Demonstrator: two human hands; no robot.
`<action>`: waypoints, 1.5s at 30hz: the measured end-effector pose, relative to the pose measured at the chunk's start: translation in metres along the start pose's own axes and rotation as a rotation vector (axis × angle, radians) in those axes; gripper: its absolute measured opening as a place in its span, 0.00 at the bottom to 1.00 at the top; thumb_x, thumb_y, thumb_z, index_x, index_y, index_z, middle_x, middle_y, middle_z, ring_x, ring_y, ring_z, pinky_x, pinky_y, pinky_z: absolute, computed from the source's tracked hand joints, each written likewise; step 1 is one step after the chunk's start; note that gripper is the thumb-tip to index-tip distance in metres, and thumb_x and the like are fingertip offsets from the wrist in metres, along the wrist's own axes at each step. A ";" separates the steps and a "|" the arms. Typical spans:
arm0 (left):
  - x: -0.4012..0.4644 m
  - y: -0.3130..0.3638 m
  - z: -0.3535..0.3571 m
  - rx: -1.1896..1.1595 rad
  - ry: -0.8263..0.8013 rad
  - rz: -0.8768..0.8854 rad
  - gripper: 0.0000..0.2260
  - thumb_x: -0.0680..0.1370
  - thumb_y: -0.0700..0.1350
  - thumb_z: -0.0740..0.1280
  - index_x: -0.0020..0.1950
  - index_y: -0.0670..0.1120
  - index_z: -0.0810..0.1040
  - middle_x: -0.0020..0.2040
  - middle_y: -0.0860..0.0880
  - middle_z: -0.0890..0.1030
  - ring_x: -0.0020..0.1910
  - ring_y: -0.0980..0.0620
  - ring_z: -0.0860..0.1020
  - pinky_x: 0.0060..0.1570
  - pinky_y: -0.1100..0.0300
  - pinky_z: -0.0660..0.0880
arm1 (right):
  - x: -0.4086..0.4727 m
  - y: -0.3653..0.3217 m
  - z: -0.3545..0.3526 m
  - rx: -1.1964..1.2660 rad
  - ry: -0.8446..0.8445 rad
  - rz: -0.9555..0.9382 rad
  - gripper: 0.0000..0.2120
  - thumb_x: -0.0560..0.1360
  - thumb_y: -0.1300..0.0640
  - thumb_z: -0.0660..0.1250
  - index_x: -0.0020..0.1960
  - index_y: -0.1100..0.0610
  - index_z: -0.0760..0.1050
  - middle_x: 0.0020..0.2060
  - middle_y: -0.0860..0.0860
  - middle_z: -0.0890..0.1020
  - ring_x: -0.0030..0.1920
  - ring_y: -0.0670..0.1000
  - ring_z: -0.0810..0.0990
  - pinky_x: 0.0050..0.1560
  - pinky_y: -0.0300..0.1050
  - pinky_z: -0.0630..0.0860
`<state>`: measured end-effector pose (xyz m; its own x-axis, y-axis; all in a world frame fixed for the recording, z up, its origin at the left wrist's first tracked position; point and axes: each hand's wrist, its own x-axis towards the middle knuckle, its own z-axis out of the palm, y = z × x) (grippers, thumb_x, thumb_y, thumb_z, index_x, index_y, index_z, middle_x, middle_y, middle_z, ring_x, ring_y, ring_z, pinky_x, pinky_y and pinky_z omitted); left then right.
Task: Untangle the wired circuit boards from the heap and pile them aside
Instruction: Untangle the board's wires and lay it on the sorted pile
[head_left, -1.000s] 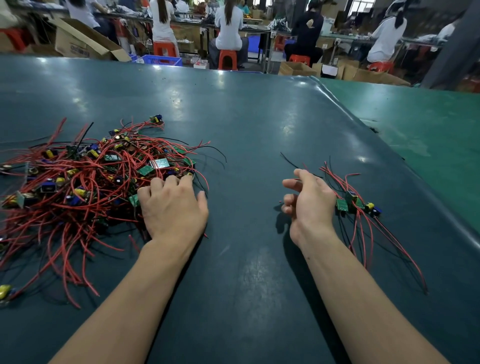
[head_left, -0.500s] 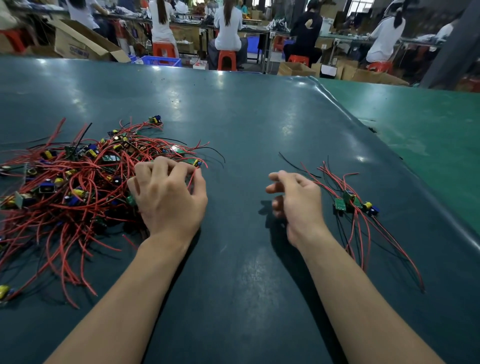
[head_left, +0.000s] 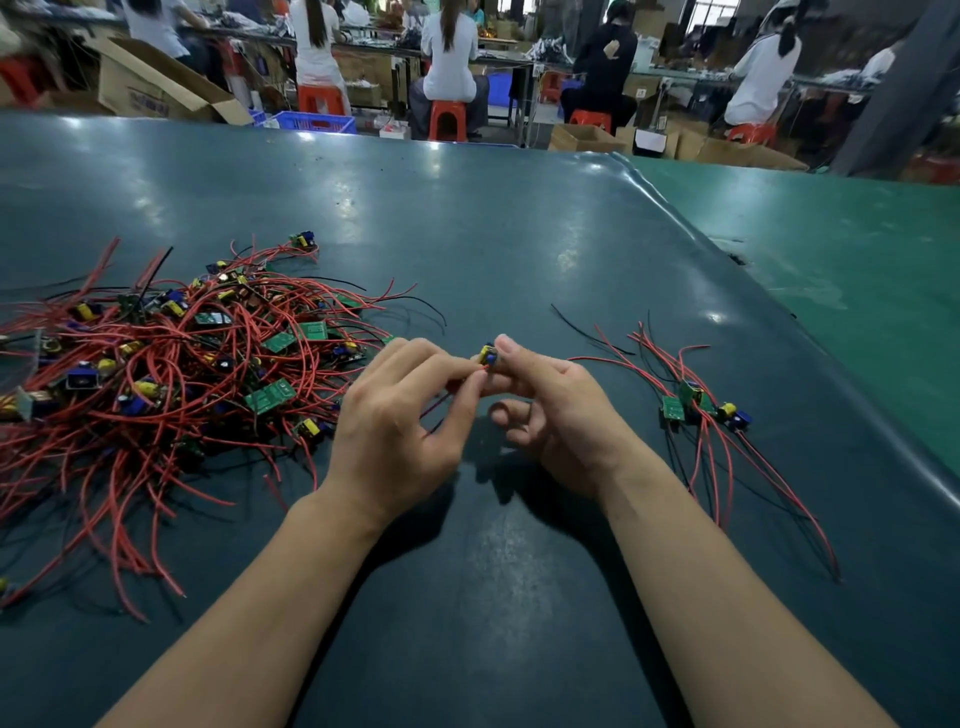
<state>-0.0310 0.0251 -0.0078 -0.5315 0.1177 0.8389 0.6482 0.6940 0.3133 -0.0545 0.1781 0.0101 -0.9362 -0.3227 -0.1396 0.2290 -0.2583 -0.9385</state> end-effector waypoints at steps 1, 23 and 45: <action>0.000 0.001 -0.001 -0.064 -0.043 -0.040 0.05 0.78 0.41 0.69 0.47 0.40 0.83 0.40 0.47 0.79 0.37 0.47 0.75 0.40 0.51 0.74 | 0.000 -0.002 -0.001 0.032 0.031 -0.008 0.09 0.76 0.51 0.68 0.47 0.56 0.80 0.38 0.52 0.82 0.26 0.46 0.75 0.22 0.34 0.66; 0.010 0.000 0.004 -1.152 0.167 -0.986 0.13 0.73 0.48 0.74 0.49 0.46 0.71 0.28 0.48 0.76 0.16 0.56 0.67 0.20 0.67 0.63 | -0.008 -0.010 -0.006 0.345 0.059 -0.195 0.07 0.71 0.56 0.68 0.47 0.49 0.72 0.51 0.55 0.86 0.33 0.46 0.82 0.24 0.34 0.71; 0.009 0.010 0.009 -1.098 -0.097 -0.980 0.14 0.68 0.49 0.72 0.48 0.43 0.79 0.37 0.44 0.82 0.27 0.52 0.77 0.26 0.64 0.74 | -0.003 0.002 0.009 -0.086 0.251 -0.245 0.08 0.77 0.56 0.69 0.42 0.56 0.85 0.41 0.52 0.86 0.28 0.47 0.77 0.24 0.37 0.69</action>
<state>-0.0342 0.0389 -0.0013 -0.9968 0.0062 0.0796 0.0725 -0.3460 0.9354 -0.0490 0.1705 0.0115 -0.9993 -0.0240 0.0295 -0.0235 -0.2193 -0.9754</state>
